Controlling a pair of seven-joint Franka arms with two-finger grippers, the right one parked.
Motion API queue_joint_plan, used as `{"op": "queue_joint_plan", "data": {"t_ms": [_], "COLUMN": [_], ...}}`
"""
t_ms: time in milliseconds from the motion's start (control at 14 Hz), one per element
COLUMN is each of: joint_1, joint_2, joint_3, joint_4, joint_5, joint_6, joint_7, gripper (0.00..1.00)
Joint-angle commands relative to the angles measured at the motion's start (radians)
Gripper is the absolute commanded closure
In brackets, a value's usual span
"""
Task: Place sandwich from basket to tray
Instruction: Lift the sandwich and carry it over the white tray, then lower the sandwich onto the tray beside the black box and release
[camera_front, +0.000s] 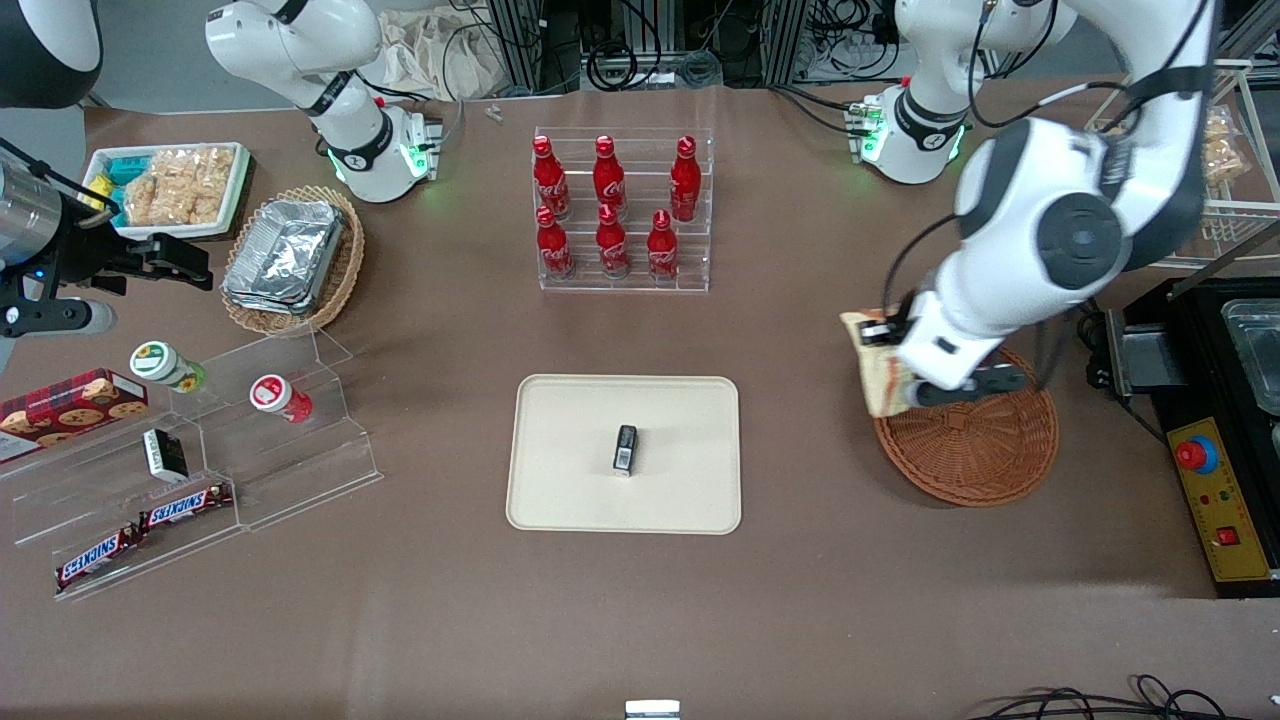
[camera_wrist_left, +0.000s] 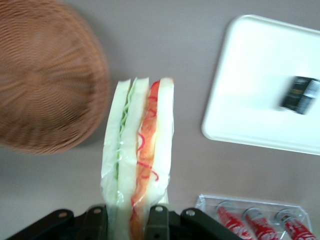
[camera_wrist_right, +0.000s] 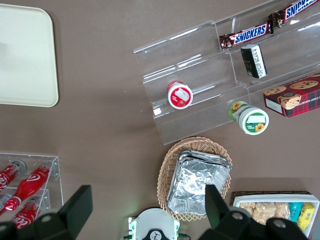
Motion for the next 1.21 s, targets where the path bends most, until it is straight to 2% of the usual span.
{"op": "queue_joint_plan", "data": {"t_ms": [0,214,429,786,929,1000,1143], "joint_1": [-0.012,-0.113,-0.15,-0.169,-0.169,-0.169,-0.169], "joint_2": [0.088,0.189,0.274,0.435,0.464,0.473,0.492], "joint_3": [-0.08,-0.083,-0.085,-0.085,-0.085,-0.085,-0.085], "joint_4": [0.045,0.048,0.052,0.052,0.052,0.054,0.056], "joint_5": [0.003,0.015,0.156,0.281,0.333,0.353,0.409], "joint_6": [0.077,0.197,0.291,0.588,0.619,0.619,0.625], "joint_7": [-0.011,-0.147,-0.233,-0.221,-0.227,-0.218,-0.218], "gripper": [1.0,1.0,1.0,1.0,1.0,0.91,0.49]}}
